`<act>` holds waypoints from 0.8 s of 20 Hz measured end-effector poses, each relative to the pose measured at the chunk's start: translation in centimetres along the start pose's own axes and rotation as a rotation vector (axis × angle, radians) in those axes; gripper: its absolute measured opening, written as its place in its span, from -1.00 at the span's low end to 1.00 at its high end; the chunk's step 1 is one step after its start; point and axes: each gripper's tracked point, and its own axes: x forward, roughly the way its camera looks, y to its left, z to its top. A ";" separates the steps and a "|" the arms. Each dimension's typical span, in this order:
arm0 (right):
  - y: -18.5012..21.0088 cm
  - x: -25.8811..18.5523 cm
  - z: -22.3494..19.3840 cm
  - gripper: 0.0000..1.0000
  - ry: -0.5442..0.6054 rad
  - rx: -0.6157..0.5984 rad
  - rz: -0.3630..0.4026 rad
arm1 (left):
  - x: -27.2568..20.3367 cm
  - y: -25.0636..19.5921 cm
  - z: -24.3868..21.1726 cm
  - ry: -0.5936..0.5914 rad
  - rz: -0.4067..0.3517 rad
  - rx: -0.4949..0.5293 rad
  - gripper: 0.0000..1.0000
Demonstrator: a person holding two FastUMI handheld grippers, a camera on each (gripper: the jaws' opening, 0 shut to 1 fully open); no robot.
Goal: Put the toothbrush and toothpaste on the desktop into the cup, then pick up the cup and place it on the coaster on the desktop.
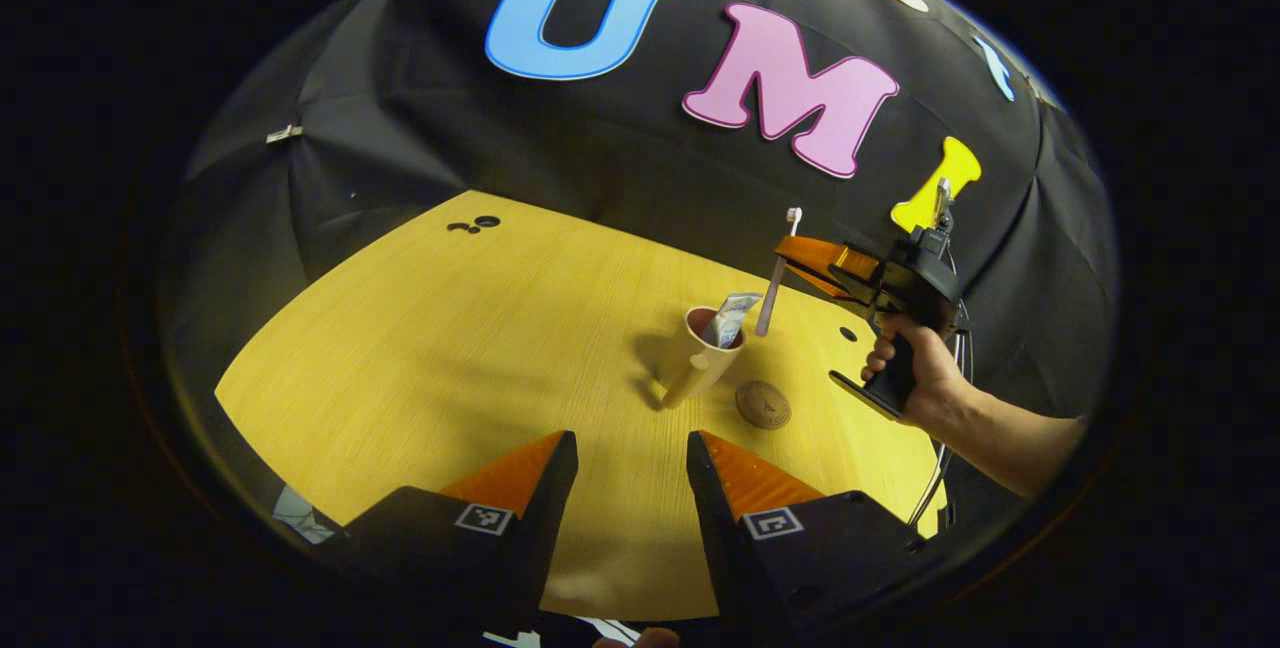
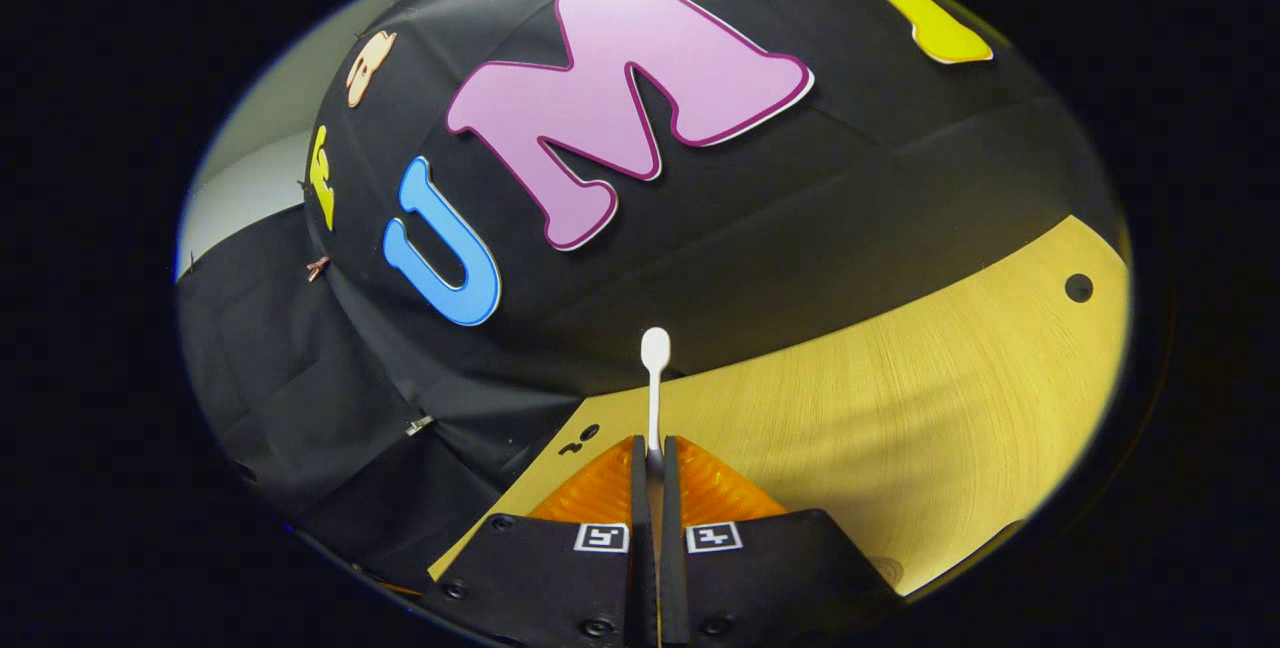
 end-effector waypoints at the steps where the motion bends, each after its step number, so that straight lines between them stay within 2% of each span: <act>1: -0.2 0.7 -0.2 -0.88 -0.002 -0.006 0.009 | -0.2 0.3 -0.4 0.005 0.016 -0.011 0.37; 7: -1.1 2.5 -2.7 -0.88 0.008 -0.098 0.029 | -1.1 1.0 -1.8 0.020 0.067 -0.058 0.37; 13: -0.3 2.2 -5.0 -0.84 0.058 -0.199 0.039 | -1.5 0.8 -2.1 0.038 0.034 -0.045 0.37; 16: -0.1 1.3 -5.6 -0.79 0.074 -0.188 0.023 | -1.7 0.4 -1.5 0.033 0.007 -0.047 0.37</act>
